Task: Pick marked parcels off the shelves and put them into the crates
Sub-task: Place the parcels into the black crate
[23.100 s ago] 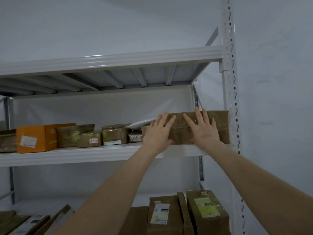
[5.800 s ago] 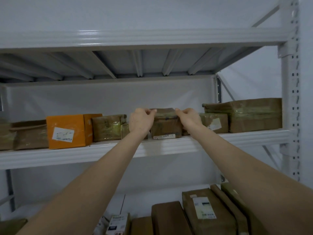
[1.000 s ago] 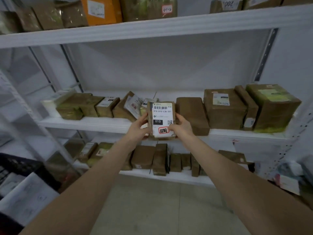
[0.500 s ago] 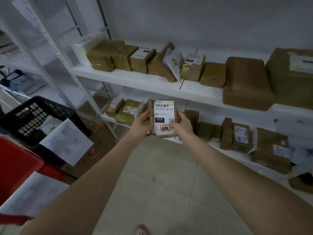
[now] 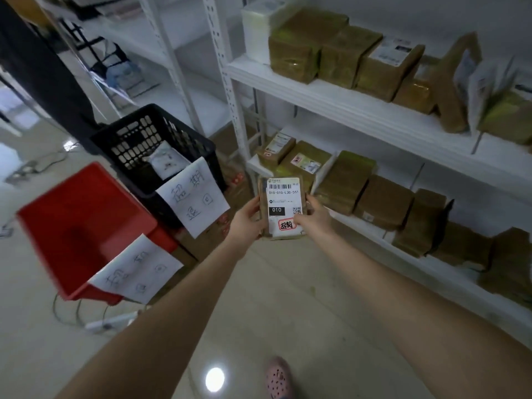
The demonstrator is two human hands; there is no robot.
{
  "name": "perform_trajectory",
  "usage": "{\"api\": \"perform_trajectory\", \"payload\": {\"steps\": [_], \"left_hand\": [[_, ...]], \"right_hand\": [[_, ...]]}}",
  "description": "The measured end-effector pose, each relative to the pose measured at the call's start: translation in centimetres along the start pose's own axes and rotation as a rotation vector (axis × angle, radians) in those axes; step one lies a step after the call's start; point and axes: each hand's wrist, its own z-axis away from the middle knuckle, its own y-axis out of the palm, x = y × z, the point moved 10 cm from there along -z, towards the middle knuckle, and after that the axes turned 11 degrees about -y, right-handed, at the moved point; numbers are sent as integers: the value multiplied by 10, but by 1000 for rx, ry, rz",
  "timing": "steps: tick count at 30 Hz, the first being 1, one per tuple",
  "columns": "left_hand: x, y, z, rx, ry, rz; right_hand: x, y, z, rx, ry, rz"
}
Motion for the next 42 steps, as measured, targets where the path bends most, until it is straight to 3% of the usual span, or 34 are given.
{"api": "perform_trajectory", "payload": {"steps": [12,23,29,42], "left_hand": [[-12,-175,-69,-276,-38,224],[-36,-323,-223,-514,-151,222],[-21,-367,-292,-538,-236,261],[8,-502,-450,-634,-339,87]], "right_hand": [[77,188,-109,277,-93,101],[142,350,-271,521,-111,140],[141,424,-329,620,-62,247],[113,602,-441,677,130,211]]}}
